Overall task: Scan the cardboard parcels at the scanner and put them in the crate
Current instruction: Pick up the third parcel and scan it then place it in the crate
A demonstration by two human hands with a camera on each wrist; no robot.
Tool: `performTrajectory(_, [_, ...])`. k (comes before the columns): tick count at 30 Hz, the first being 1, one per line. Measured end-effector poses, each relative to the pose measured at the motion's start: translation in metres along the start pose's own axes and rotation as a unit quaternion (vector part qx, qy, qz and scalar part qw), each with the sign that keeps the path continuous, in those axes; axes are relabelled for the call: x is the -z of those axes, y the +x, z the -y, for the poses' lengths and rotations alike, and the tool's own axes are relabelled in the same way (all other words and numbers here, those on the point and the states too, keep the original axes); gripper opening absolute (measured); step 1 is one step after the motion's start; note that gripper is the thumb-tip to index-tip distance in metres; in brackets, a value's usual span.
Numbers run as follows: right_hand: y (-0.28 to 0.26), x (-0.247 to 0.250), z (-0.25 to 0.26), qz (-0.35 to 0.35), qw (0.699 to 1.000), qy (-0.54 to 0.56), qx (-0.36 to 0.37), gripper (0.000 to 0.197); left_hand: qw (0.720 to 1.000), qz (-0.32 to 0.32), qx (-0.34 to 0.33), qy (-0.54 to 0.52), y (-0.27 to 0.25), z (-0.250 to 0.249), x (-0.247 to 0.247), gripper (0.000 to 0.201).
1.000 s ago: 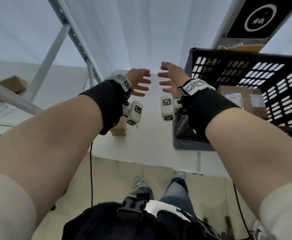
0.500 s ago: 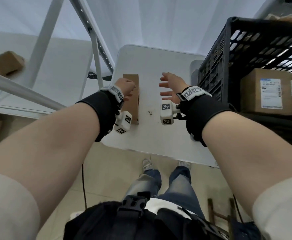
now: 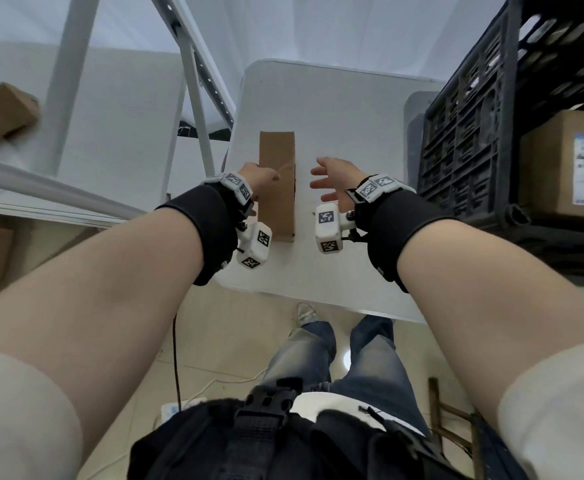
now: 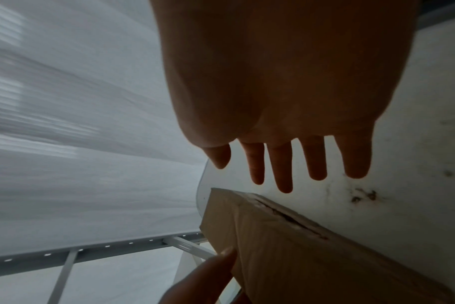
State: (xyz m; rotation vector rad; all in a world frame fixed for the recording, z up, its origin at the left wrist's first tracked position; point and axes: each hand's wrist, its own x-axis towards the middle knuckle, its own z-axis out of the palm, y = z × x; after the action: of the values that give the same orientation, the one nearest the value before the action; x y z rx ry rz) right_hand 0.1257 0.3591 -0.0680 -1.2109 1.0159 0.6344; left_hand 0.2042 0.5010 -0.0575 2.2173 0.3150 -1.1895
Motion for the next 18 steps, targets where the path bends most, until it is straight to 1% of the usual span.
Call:
performTrajectory(2, [0.005, -0.004, -0.005, 0.016, 1.0, 0.004, 0.0, 0.05, 0.999, 0.031, 0.002, -0.022, 0.002, 0.004, -0.004, 0.047])
performTrajectory(4, [0.009, -0.007, -0.011, 0.026, 0.999, 0.034, -0.002, 0.046, 0.997, 0.073, 0.002, -0.041, 0.001, 0.007, -0.007, 0.04])
performTrajectory(7, [0.014, -0.006, -0.017, 0.011, 0.997, 0.069, -0.012, 0.058, 0.992, 0.109, 0.0, -0.056, -0.003, 0.008, -0.009, 0.044])
performTrajectory(9, [0.018, 0.002, -0.018, -0.005, 0.997, 0.072, -0.001, 0.06, 0.99, 0.127, -0.011, -0.057, -0.007, 0.004, -0.011, 0.041])
performTrajectory(13, [-0.006, 0.017, -0.005, -0.056, 0.996, 0.06, 0.023, 0.053, 0.989, 0.132, -0.042, -0.048, -0.018, -0.013, -0.012, 0.028])
performTrajectory(16, [-0.035, 0.031, 0.012, -0.1, 0.992, 0.003, 0.076, 0.052, 0.987, 0.14, -0.07, -0.038, -0.034, -0.032, -0.016, 0.015])
performTrajectory(18, [-0.058, 0.046, 0.02, -0.115, 0.988, -0.003, 0.099, 0.053, 0.985, 0.126, -0.106, -0.055, -0.048, -0.046, -0.021, 0.012])
